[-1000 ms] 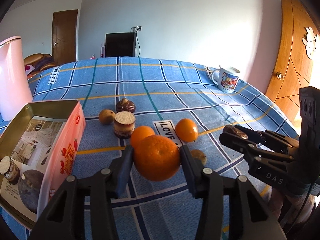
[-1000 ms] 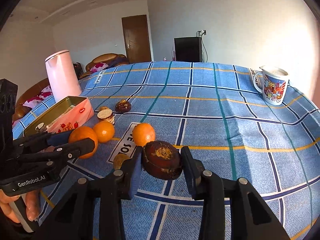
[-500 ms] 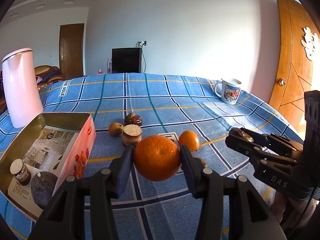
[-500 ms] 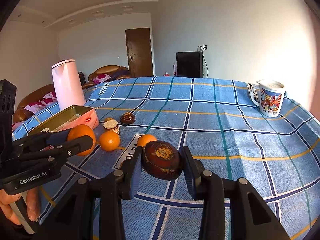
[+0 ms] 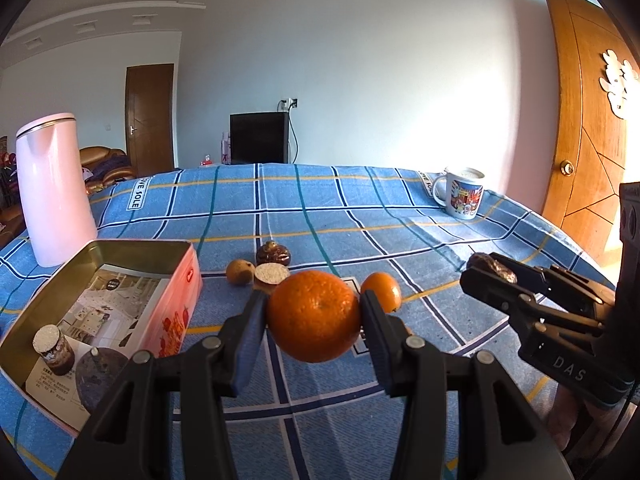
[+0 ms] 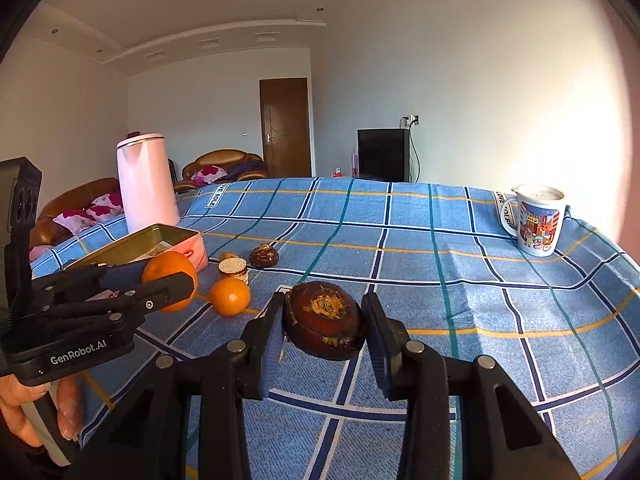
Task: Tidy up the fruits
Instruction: 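Carry the brown fruit and orange to the tin box and release both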
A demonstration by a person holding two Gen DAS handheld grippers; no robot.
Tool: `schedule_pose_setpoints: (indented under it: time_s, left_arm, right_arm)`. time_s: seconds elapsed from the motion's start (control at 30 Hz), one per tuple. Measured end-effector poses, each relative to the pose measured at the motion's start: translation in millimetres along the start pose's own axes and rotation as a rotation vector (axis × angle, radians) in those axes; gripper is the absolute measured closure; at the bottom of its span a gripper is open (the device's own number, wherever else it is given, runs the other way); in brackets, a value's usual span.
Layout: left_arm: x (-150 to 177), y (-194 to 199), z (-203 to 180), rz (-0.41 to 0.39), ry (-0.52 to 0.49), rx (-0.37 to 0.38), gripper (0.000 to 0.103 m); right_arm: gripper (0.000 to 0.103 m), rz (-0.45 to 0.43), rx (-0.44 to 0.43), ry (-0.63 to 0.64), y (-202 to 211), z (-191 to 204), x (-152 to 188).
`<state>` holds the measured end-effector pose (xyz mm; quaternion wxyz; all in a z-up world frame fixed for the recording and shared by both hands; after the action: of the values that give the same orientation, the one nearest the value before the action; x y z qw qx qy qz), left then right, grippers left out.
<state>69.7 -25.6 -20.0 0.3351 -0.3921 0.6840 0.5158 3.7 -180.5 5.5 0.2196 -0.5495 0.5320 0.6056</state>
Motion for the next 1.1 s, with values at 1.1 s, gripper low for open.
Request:
schedule_pose_setpoints:
  time_s: [1.1]
  left_arm:
    - [0, 22, -7, -0.144, -0.055, -0.049, 0.054]
  right_arm:
    - [0.063, -0.17, 0.0, 0.041, 27, 8, 2]
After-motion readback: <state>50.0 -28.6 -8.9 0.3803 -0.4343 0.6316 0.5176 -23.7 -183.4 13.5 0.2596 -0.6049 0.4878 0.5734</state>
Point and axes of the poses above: each gripper's, at about its wrist camera, not at the fingertips, and y roughly against the way its jaws point, z to its left, x to its underside, the point moved 1 cm from there along -y, roughly the way its jaws point, and after that the axes turned 11 degrees about y, right-handed, at the moved point
